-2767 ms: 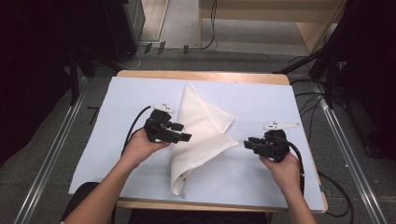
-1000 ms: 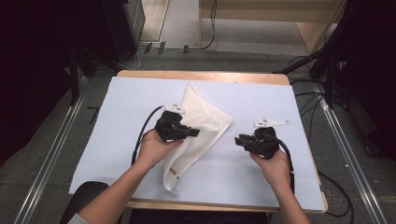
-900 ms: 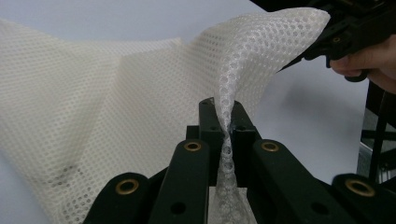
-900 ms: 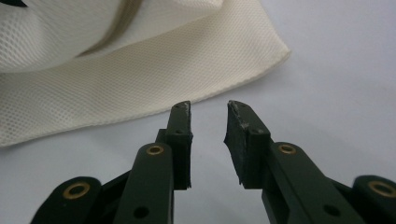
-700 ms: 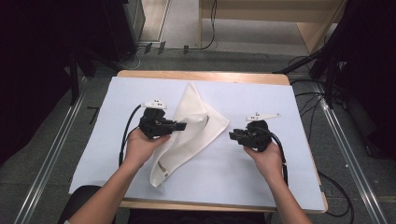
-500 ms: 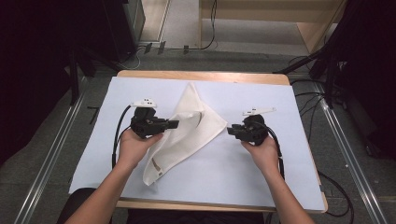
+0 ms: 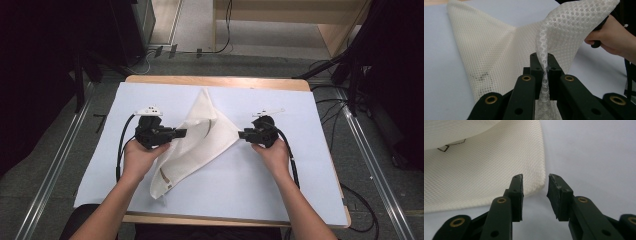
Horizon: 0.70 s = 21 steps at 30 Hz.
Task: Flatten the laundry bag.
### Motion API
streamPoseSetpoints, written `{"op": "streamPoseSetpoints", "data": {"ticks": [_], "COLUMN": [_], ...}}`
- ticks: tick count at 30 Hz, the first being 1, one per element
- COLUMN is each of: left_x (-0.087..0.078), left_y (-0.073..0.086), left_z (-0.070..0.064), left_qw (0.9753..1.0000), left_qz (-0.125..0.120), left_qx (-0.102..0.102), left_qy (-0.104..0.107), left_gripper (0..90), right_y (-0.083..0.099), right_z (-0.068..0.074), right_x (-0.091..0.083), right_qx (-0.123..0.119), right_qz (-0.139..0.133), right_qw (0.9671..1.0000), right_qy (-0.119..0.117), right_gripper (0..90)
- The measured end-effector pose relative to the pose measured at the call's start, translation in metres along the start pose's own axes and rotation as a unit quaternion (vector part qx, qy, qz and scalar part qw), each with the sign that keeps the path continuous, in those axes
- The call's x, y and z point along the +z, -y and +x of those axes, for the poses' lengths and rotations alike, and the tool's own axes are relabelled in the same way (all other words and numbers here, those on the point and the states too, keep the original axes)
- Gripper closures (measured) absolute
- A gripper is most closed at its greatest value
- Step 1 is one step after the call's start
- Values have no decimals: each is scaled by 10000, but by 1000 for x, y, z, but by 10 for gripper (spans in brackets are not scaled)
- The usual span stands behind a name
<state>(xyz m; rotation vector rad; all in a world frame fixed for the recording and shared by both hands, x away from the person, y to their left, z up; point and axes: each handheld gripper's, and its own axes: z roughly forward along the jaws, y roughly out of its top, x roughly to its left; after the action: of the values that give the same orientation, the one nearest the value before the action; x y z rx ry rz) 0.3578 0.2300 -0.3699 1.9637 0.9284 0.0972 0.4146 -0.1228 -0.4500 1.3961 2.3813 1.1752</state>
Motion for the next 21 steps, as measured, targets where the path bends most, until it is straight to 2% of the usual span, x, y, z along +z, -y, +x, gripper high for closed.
{"op": "streamPoseSetpoints", "data": {"ticks": [4,5,8,9,10,11,12,15,18,19,20,21], "left_x": [-4,-6,-10,-11,-13,-13,-13,-17,-20,-22,-22,-24], "left_y": [2,2,4,5,5,5,6,6,7,8,8,9], "left_z": [3,3,6,8,10,10,10,12,16,19,19,23], "left_qw": [10000,9999,9998,9997,9997,9997,9996,9994,9991,9989,9989,9986], "left_qz": [-58,-73,-123,-151,-155,-155,-178,-218,-273,-310,-310,-334], "left_qx": [-42,-62,-93,-133,-121,-121,-162,-172,-220,-303,-303,-341], "left_qy": [-38,-70,-115,-130,-144,-144,-154,-184,-218,-196,-196,-240], "left_gripper": [875,874,874,874,874,874,874,873,873,872,872,872], "right_y": [-4,-4,-3,-2,-2,-2,-3,-4,-6,-7,-7,-7], "right_z": [1,-1,-1,1,4,4,6,5,2,-3,-3,-8], "right_x": [12,18,23,24,26,26,25,23,15,8,8,1], "right_qx": [6,117,77,76,-75,-75,-136,-168,-178,-150,-150,-38], "right_qz": [19,61,155,191,302,302,310,298,264,210,210,155], "right_qw": [10000,9999,9998,9998,9995,9995,9994,9994,9995,9996,9996,9998], "right_qy": [69,30,52,59,98,98,75,17,85,135,135,146], "right_gripper": [653,652,676,727,830,830,871,879,879,879,879,878]}}
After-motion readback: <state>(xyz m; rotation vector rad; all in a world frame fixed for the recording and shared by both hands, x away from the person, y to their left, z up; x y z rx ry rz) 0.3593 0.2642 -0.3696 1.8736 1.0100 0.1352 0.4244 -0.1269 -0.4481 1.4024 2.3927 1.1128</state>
